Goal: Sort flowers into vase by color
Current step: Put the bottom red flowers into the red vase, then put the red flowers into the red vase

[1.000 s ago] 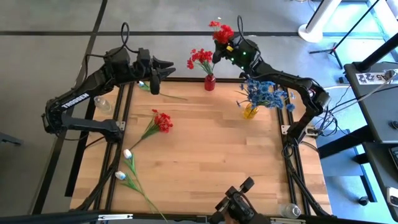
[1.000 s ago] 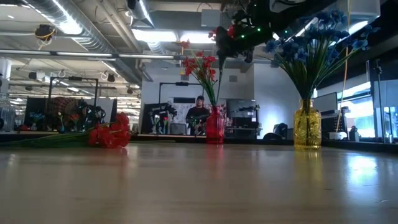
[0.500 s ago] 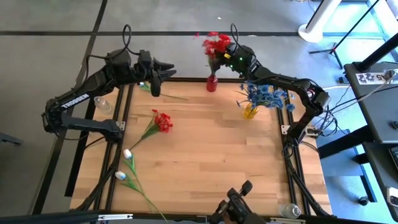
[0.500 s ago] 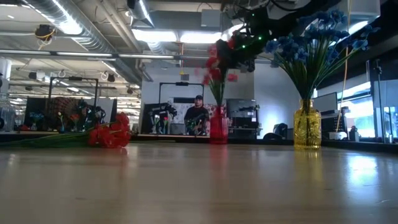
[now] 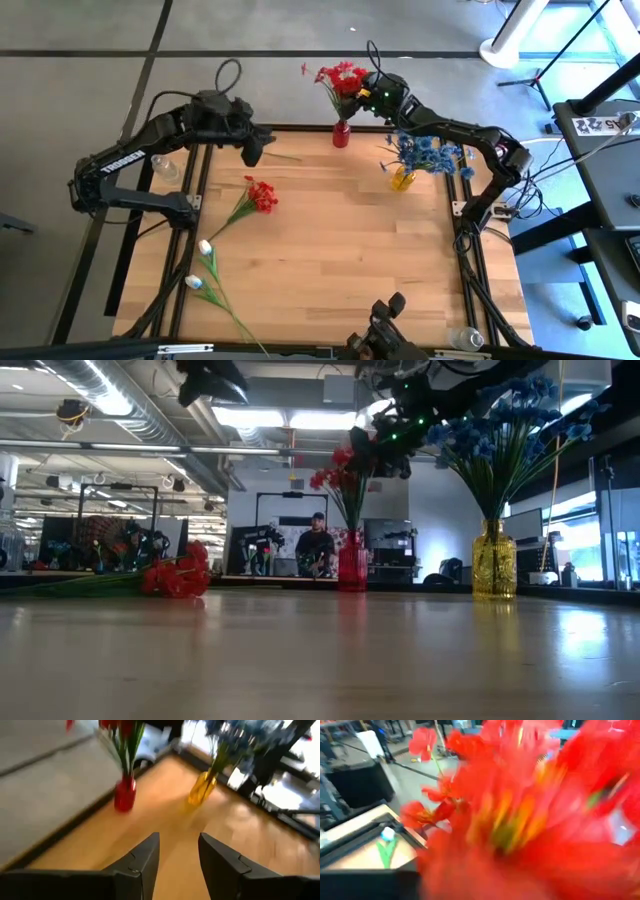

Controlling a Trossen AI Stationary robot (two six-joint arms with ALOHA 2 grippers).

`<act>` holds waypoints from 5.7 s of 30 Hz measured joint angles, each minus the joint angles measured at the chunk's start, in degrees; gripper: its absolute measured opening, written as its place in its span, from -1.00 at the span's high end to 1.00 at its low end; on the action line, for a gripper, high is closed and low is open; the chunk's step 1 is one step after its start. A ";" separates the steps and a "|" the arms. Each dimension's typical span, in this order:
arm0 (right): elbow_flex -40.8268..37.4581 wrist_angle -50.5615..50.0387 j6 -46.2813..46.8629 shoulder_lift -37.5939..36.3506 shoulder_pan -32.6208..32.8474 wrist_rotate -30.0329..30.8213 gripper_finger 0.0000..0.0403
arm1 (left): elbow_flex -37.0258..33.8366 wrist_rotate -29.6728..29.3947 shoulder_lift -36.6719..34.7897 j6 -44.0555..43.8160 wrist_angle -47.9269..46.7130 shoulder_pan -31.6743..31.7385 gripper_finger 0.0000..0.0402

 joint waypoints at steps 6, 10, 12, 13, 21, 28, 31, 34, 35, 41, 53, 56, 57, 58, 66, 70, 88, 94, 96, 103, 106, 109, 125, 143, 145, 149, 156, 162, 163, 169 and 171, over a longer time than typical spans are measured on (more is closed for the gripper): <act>3.13 -1.83 -0.06 -2.90 0.00 -0.40 -0.36 | 0.00 -0.79 0.38 -3.87 -7.54 -2.55 0.35; 6.75 -2.99 -0.44 -4.52 0.09 -1.54 -0.41 | 0.00 -4.30 1.38 -6.94 -13.00 -4.80 0.35; 8.50 -2.89 -1.23 -5.18 0.63 -1.83 -0.41 | 0.00 -6.68 2.28 -8.89 -15.72 -6.41 0.34; 9.34 -3.00 -1.87 -5.23 0.81 -1.82 -0.41 | 0.00 -7.22 2.70 -9.85 -17.07 -7.21 0.33; 14.41 -5.10 -4.79 -5.25 4.36 -1.85 -0.39 | -2.81 -7.25 6.46 -21.07 -26.96 -12.31 0.07; 16.61 -6.54 -9.09 -5.53 8.10 -0.91 -0.39 | -15.31 -4.63 6.61 -31.48 -25.92 -16.42 0.00; 17.35 -6.76 -9.09 -5.53 8.70 -0.89 -0.39 | -19.87 -5.21 6.61 -31.84 -24.62 -19.01 0.00; 18.53 -8.20 -9.06 -5.53 8.65 -0.89 -0.39 | -23.38 -5.19 7.33 -33.31 -23.96 -22.22 0.00; 18.80 -8.81 -9.06 -5.53 8.63 -0.89 -0.39 | -24.45 -5.23 7.76 -33.42 -23.49 -23.18 0.00; 18.88 -9.32 -8.97 -5.53 8.63 -0.80 -0.39 | -27.83 -4.26 11.00 -36.47 -18.61 -25.16 -0.02; 18.88 -10.97 -7.73 -5.53 8.61 -0.74 -0.39 | -30.41 -5.96 19.78 -30.49 -14.24 -19.41 -0.18; 18.88 -11.50 -7.43 -5.53 8.59 -0.74 -0.39 | -31.86 -6.56 23.18 -30.17 -11.25 -18.06 -0.18; 18.88 -11.82 -7.41 -5.53 8.59 -0.74 -0.39 | -31.95 -6.42 24.01 -29.89 -10.66 -17.70 -0.18; 18.88 -12.22 -7.39 -5.53 8.59 -0.74 -0.39 | -32.22 -6.33 24.67 -29.69 -10.00 -17.46 -0.18; 18.86 -13.20 -7.37 -5.80 8.61 -0.74 -0.39 | -30.57 -7.78 25.66 -25.94 -6.41 -17.60 0.12; 18.84 -13.43 -7.93 -9.08 9.38 -0.34 -0.39 | -28.37 -13.45 25.39 -25.46 -2.38 -17.35 0.49; 18.86 -20.84 -12.07 -25.17 15.58 3.34 -0.39 | -23.37 -11.13 7.92 -1.42 64.03 -2.44 0.92; 18.86 -23.12 -12.12 -25.62 19.29 6.58 -0.39 | -23.11 -6.49 15.53 3.96 78.33 2.22 0.91; 18.86 -23.76 -12.11 -25.62 20.57 7.86 -0.39 | -22.44 -5.26 18.27 2.21 77.44 3.28 0.91; 18.86 -25.57 -12.14 -25.64 25.66 13.31 -0.39 | -21.54 -6.57 27.07 5.48 101.43 3.75 0.92; 18.86 -25.66 -12.23 -25.64 27.51 15.75 -0.39 | -21.57 -7.14 31.40 1.89 105.41 4.70 0.93; 18.86 -25.60 -13.04 -25.64 28.56 17.80 -0.39 | -20.94 -6.14 35.68 3.15 108.98 4.51 0.93; 18.84 -27.06 -12.92 -26.59 28.37 18.76 -0.39 | -8.31 -6.50 46.81 10.23 106.41 6.69 0.94; 18.84 -28.03 -13.35 -27.50 28.37 20.00 -0.39 | -1.83 -4.58 51.45 12.60 101.70 6.16 0.92; 18.84 -28.03 -13.35 -27.50 28.37 20.11 -0.39 | -1.46 -4.53 52.09 13.53 100.74 6.13 0.92; 18.84 -28.33 -13.14 -27.73 28.37 20.24 -0.39 | -1.25 -4.58 52.25 12.63 99.78 6.19 0.92; 18.84 -28.55 -13.05 -27.96 28.37 20.62 -0.39 | -1.22 -5.40 52.23 13.39 92.40 6.16 0.91; 18.84 -28.70 -12.93 -28.02 28.37 20.59 -0.39 | -1.22 -7.09 52.25 10.50 84.20 6.68 0.85; 18.84 -28.90 -12.94 -28.02 28.37 20.59 -0.39 | -1.22 -6.75 52.25 8.70 82.88 6.92 0.81; 18.84 -29.92 -12.92 -28.02 28.37 20.59 -0.39 | -1.22 -3.59 52.23 1.44 77.03 8.44 0.57; 18.84 -30.57 -12.94 -28.02 28.37 20.57 -0.39 | -1.22 -2.71 52.07 0.74 74.31 8.93 0.48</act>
